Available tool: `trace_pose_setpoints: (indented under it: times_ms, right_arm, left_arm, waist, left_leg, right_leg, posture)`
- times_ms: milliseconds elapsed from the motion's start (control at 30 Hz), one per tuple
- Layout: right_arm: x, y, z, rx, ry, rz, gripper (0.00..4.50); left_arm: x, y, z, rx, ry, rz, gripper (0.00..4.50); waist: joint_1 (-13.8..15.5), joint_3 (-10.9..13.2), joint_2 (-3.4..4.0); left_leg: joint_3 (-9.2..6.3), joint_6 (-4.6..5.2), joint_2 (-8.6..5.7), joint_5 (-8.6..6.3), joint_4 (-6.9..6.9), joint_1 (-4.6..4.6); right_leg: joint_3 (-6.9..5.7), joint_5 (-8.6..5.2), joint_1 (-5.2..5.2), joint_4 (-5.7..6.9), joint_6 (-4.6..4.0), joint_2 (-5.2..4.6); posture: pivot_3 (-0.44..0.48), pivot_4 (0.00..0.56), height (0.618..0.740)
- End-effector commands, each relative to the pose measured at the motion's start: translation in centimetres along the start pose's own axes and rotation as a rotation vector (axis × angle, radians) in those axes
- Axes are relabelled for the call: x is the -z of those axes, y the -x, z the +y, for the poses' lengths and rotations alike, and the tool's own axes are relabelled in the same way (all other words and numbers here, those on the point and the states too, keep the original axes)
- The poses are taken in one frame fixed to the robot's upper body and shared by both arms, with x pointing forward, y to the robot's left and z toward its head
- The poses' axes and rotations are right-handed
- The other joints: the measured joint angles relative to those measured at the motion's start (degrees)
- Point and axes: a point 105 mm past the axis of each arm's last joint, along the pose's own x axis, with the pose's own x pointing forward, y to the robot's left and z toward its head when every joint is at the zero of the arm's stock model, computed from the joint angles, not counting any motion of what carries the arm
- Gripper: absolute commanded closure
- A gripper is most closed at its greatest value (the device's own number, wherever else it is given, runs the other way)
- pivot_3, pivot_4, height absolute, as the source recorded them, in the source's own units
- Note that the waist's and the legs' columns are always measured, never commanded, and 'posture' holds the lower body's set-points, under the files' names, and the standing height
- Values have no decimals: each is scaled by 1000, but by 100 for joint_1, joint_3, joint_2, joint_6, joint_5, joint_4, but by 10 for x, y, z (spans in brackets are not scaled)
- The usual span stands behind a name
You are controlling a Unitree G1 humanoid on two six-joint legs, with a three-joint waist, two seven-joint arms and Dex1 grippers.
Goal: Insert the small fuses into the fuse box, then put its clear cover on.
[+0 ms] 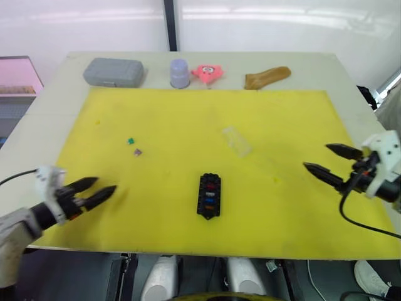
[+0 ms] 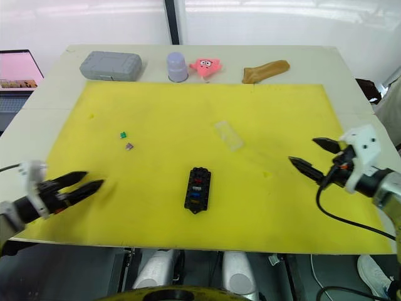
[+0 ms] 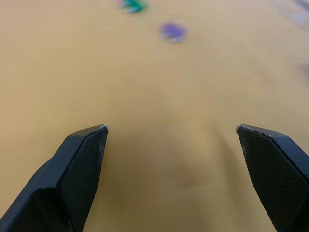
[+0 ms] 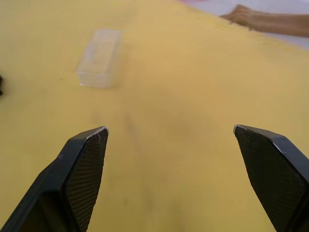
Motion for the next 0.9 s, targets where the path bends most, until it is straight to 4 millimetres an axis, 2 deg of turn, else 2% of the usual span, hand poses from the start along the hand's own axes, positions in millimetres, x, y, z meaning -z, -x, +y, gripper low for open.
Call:
trace_pose_setpoints:
  times_ms: [33, 167, 233, 367, 433, 533, 633, 900]
  right_arm:
    - [-10, 9, -5, 19, 37, -24, 31]
    - [-16, -1, 1, -4, 43, -51, 31]
    - [-24, -12, 10, -46, 50, -78, 31]
    - [-69, -38, 47, -239, 19, -226, 31]
    - [-81, -44, 61, -314, 27, -248, 31]
    - [-96, -53, 99, -503, 69, -269, 31]
    - [-100, -65, 128, -619, 102, -285, 31]
    - [-102, -92, 170, -702, 122, -313, 31]
  left_arm:
    - [-16, 19, 14, -46, 35, -62, 0]
    - [-24, 16, 8, 7, 107, -84, 0]
    - [-31, 5, 4, 53, 156, -88, 0]
    - [-53, -30, -7, 179, 284, -54, 0]
    - [-60, -40, -9, 210, 340, -34, 0]
    - [-62, -57, -9, 254, 490, 51, 0]
    - [-75, -69, 0, 268, 630, 27, 0]
    - [-80, -91, 2, 306, 767, 18, 0]
  waist:
    - [19, 0, 0]
    - [83, 0, 0]
    - [91, -1, 1]
    - [82, 0, 3]
    - [70, 0, 1]
    - [66, -1, -1]
    - [43, 1, -4]
    - [-60, -2, -9]
  left_leg:
    - [1, 0, 0, 0, 0, 0]
    - [6, -3, -1, 0, 0, 1]
    - [6, -11, -1, 5, 0, 1]
    - [6, -13, -1, 6, 1, 2]
    - [6, -29, -2, 14, 2, 2]
    - [6, -20, -2, 8, 0, -1]
    - [4, -21, -4, 9, 4, -7]
    - [0, -32, -11, 15, 13, -12]
  right_leg:
    - [0, 0, 1, -1, 0, -1]
    - [8, 0, -1, -2, 0, -13]
    - [9, 0, -3, -2, 0, -19]
    - [6, 0, -4, 1, 0, -17]
    - [3, 0, -8, 5, 1, -10]
    - [3, 0, -14, 3, 1, -2]
    - [1, 0, -22, 9, 1, 0]
    - [-1, 0, -40, 33, 1, -3]
  posture:
    - [0, 150, 740]
    - [0, 150, 740]
    - [0, 150, 740]
    - [0, 150, 740]
    - [0, 150, 740]
    - [0, 150, 740]
    - [0, 150, 740]
    - [0, 150, 740]
